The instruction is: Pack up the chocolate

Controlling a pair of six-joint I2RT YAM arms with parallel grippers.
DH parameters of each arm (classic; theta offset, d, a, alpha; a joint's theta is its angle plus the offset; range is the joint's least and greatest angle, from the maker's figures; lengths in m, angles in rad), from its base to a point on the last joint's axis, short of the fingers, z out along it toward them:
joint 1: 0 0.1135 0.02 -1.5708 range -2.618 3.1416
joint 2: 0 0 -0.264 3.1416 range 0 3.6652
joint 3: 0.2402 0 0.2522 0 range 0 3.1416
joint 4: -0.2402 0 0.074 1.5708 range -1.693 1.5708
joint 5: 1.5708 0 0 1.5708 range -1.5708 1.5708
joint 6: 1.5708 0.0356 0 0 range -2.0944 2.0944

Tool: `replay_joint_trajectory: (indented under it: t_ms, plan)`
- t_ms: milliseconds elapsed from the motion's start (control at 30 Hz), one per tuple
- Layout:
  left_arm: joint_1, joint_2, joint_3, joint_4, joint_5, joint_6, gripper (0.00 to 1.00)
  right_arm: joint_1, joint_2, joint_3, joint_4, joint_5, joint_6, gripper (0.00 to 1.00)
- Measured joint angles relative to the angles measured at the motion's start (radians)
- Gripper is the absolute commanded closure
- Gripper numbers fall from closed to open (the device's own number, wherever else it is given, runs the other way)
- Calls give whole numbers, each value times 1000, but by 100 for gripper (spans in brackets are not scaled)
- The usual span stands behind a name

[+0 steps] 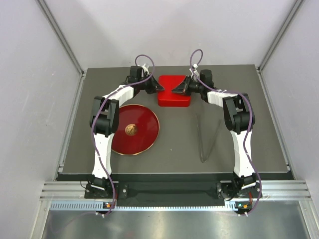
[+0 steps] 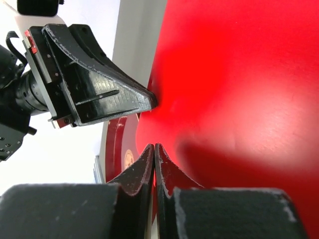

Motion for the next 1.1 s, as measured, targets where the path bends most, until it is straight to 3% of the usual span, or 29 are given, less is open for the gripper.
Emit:
replay_joint_trajectory:
  t_ms: [233,333,400,433,533,567,633,667,700,733,900,1100]
  plan:
    - [0,0,29,-41,-20,17,100,-14,-21,4,-71,12,-46,96]
    - [0,-11,54,-103,-57,42,98,-33,-55,3,-143,37,-80,89]
    - [0,-36,54,-151,-81,61,91,-44,-108,-3,-217,78,-118,77]
    - [0,-59,54,-177,-94,73,81,-45,-163,-14,-263,114,-152,62]
    - [0,-167,36,-239,-131,106,67,-47,-309,-69,-356,213,-220,41]
    - [-1,-219,16,-246,-141,119,61,-43,-384,-104,-388,257,-250,20]
    - [-2,-325,-25,-261,-159,142,35,-26,-529,-164,-437,339,-311,1]
    - [-4,-389,-56,-262,-170,161,25,-13,-600,-193,-460,385,-342,0]
    - [-8,-456,-87,-269,-181,174,5,6,-665,-219,-486,435,-372,0]
    - [-13,-518,-116,-272,-188,190,1,30,-723,-241,-512,486,-398,0]
    - [-49,-767,-286,-282,-216,230,1,137,-922,-332,-630,688,-456,0]
    - [-89,-952,-544,-295,-269,262,1,146,-1117,-488,-731,861,-443,0]
